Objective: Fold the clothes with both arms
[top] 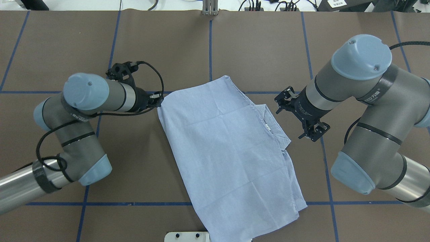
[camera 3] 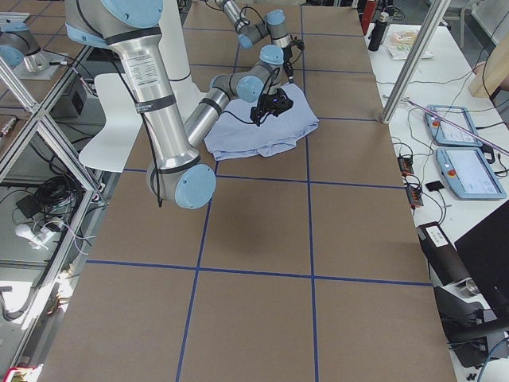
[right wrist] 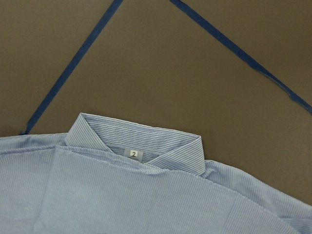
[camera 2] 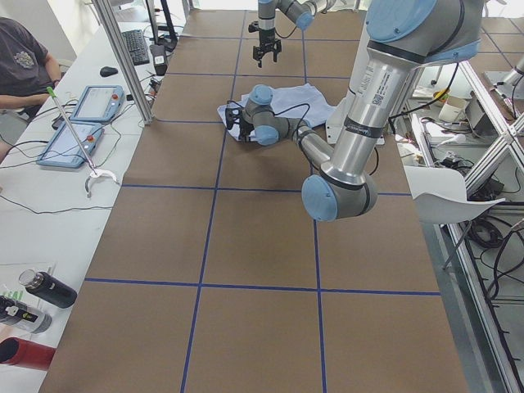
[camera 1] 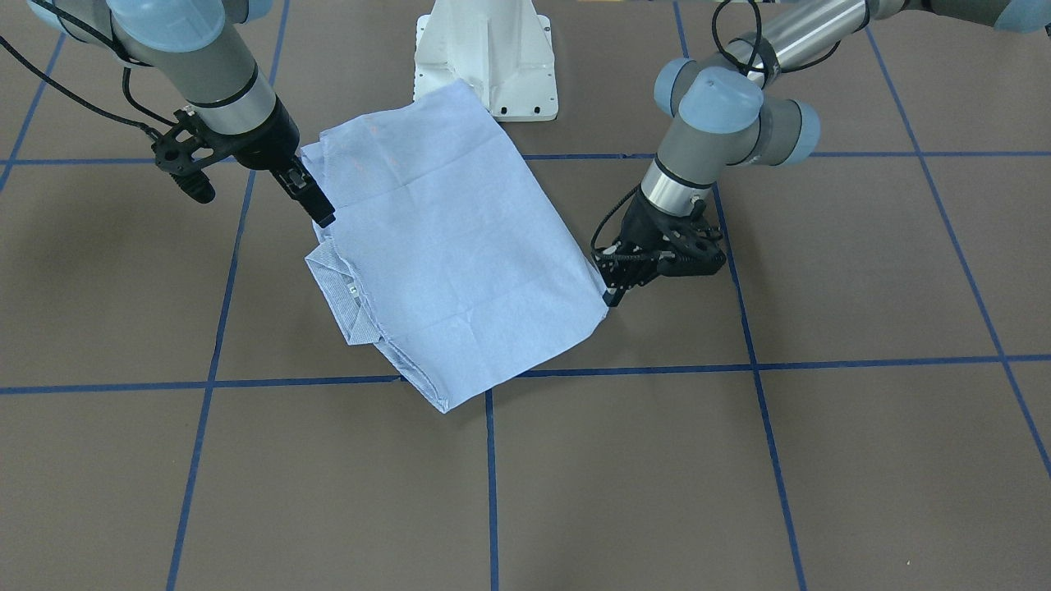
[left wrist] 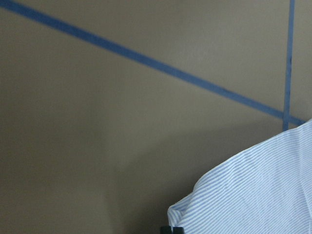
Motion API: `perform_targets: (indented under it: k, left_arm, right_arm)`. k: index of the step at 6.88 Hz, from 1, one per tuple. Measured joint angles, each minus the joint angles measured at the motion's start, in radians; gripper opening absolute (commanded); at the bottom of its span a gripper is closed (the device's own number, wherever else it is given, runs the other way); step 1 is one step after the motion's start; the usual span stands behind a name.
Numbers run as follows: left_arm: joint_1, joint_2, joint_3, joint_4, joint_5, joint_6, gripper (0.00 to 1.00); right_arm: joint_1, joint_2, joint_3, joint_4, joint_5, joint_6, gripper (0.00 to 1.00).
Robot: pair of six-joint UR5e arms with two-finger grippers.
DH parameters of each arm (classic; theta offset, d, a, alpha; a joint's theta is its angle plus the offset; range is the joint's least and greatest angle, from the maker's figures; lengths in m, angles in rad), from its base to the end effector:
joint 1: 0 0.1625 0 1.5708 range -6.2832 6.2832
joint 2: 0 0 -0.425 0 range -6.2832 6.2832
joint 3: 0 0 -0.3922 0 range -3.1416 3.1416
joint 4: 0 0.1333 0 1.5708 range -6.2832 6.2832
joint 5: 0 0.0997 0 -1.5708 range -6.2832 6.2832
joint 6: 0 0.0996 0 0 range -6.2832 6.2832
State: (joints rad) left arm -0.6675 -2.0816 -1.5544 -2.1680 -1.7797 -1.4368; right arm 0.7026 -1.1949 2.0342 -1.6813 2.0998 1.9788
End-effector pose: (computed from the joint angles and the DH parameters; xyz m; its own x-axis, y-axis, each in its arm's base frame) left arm 0.4686 -0.5128 0.3036 0.4205 -0.1650 -0.8922 0.4085 0.9124 0.0238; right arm -0.3658 -0.4185 0.2637 0.4030 0.7901 0.4619 -0.5025 0.6129 -0.6098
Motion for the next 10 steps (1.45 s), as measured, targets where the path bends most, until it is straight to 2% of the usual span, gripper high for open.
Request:
perform_targets:
  k: [1, 2, 3, 4, 5, 6, 8, 10]
  left_arm:
    - [-0.067, -0.091, 0.155, -0.043, -0.001, 0.06, 0.0]
    - [-0.113, -0.179, 0.318, -0.111, -0.001, 0.09, 0.15]
    - [-0.138, -0.263, 0.46, -0.166, 0.0, 0.102, 0.45]
    - [-0.152, -0.323, 0.552, -0.198, 0.001, 0.11, 0.54]
    - [-0.169, -0.351, 0.588, -0.211, 0.0, 0.117, 0.54]
    - [-0.195, -0.348, 0.571, -0.212, -0.021, 0.125, 0.54]
    - [-0.258, -0.239, 0.396, -0.205, -0.141, 0.126, 0.54]
    - [-0.291, -0.145, 0.246, -0.187, -0.183, 0.126, 0.54]
  right_arm:
    - [0.0, 0.0, -0.001, 0.0, -0.005, 0.0, 1.0]
    - [-0.003, 0.002, -0.01, 0.004, -0.015, 0.0, 1.0]
    - [-0.006, 0.014, -0.038, 0.021, -0.034, -0.001, 1.0]
    - [-0.007, 0.03, -0.068, 0.05, -0.058, 0.0, 1.0]
    - [-0.016, 0.041, -0.084, 0.083, -0.094, 0.001, 1.0]
    - [-0.045, 0.055, -0.09, 0.108, -0.153, 0.005, 1.0]
    - [-0.139, 0.086, -0.09, 0.13, -0.245, 0.047, 1.0]
    - [-0.289, 0.096, -0.091, 0.15, -0.413, 0.157, 1.0]
